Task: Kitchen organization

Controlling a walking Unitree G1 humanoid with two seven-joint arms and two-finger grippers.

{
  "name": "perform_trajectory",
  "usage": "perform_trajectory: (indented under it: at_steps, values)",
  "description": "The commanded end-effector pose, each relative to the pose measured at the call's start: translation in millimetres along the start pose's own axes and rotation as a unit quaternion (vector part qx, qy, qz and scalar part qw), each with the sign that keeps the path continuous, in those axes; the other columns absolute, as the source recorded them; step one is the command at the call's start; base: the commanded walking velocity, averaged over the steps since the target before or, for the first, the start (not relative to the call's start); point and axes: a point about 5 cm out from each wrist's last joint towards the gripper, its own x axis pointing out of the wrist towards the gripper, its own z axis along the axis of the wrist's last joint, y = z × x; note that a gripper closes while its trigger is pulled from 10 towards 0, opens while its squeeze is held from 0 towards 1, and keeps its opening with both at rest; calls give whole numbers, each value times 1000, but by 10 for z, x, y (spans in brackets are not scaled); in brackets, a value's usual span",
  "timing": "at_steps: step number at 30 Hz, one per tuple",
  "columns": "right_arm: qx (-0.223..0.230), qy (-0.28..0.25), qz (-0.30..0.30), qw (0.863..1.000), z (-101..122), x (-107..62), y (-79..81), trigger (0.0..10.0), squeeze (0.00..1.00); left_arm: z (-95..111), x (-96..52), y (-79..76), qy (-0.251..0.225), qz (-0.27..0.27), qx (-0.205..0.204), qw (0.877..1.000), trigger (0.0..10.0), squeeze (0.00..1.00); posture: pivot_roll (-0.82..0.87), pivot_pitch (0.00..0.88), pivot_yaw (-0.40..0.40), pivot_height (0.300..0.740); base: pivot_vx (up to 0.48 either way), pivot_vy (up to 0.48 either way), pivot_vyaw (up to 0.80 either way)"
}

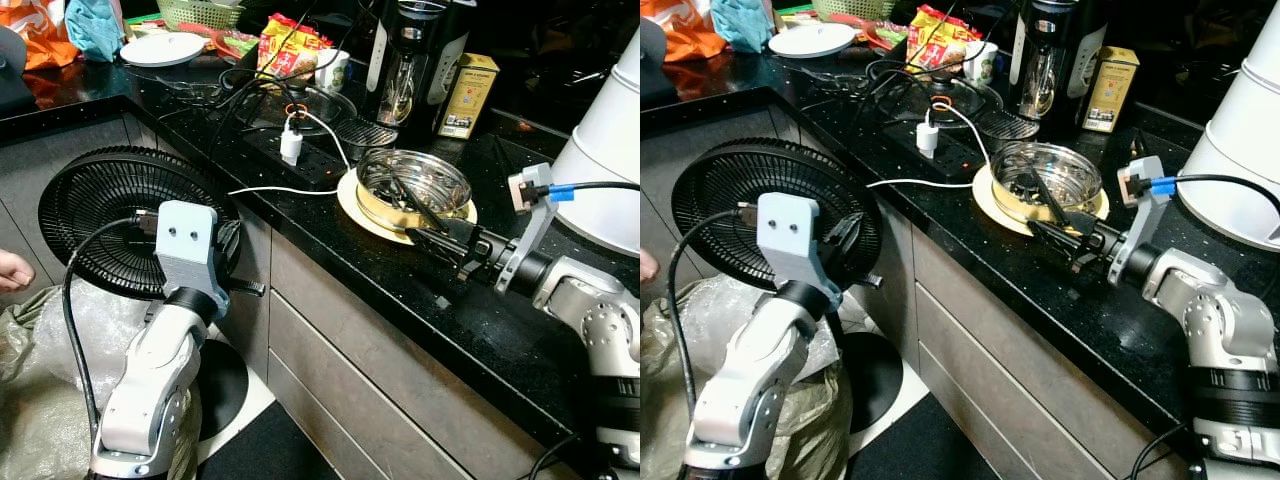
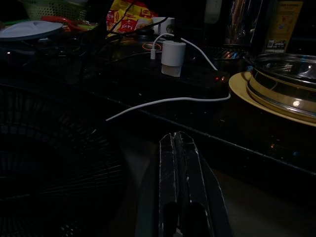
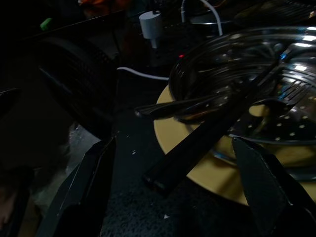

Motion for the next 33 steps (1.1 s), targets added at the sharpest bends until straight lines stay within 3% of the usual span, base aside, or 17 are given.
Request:
perform_trajectory:
  at_steps: [1,16,22,33]
  values:
    - [-4,3,-5,1000,-3,29,-2,10000,0,-23,-8,-20,6,-4,-1,1000,10000,0,56,0,-78,740,0,0,0]
    - [18,5,-60,998,-150,199,73,10000,0,-16,9,-32,5,-6,0,1000,10000,0,52,0,-76,740,0,0,0]
    - [20,-26,-111,993,-77,228,-8,10000,0,-30,7,-58,8,-9,-2,1000,10000,0,56,0,-78,740,0,0,0]
    - [54,-72,-134,987,-61,235,-13,10000,0,-33,3,-60,8,-7,-2,1000,10000,0,54,0,-81,740,0,0,0]
